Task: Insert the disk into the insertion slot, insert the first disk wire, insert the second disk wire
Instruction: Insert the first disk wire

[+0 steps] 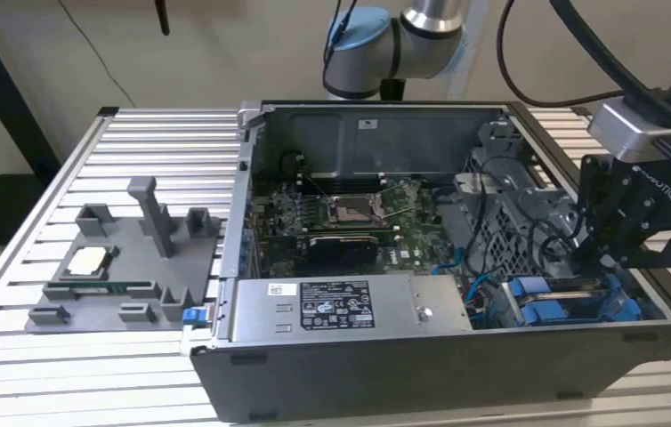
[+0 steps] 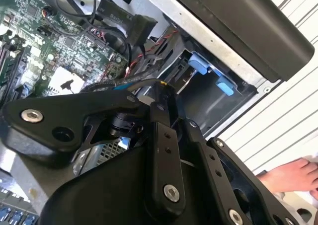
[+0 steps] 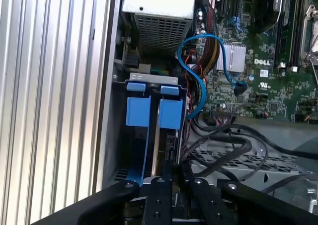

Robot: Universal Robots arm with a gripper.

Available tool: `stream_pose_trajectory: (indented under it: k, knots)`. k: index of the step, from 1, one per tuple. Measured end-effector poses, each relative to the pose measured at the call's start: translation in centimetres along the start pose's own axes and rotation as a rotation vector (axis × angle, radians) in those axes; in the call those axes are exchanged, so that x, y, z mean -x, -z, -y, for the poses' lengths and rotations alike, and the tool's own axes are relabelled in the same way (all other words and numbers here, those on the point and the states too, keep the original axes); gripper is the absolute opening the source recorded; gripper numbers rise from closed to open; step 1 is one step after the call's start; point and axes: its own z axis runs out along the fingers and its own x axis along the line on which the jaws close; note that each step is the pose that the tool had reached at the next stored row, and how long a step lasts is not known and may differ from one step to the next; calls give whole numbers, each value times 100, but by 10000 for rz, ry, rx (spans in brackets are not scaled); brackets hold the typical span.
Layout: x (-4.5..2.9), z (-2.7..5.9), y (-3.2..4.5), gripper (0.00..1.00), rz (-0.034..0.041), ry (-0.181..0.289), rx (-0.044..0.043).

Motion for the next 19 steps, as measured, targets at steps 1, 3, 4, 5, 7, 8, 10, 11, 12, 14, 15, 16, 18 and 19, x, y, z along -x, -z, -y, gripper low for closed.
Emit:
stream_pose_trajectory:
  k: [1, 3, 4, 5, 7, 8, 10, 11, 12, 14, 15, 16, 18, 19]
  knots:
    - [-2, 9, -8, 19, 0, -1, 0]
    - [-3, 27, -23, 19, 8, -1, -1]
    - [-5, 36, -29, 19, 9, -1, -1]
    - [-6, 44, -35, 19, 10, -9, -1]
    - [-7, 52, -44, 19, 14, -69, -3]
    - [-7, 53, -47, 19, 17, -116, -4]
    - [-8, 55, -56, 19, 24, -236, -7]
    - [-8, 55, -60, 19, 26, -291, -9]
    - [-9, 56, -64, 19, 30, -344, -11]
    - [-9, 57, -70, 19, 35, -434, -13]
    - [-10, 59, -73, 19, 37, -474, -14]
    - [-10, 61, -76, 19, 39, -516, -15]
    - [-10, 62, -83, 19, 46, -589, -17]
    - [-11, 62, -87, 19, 47, -614, -18]
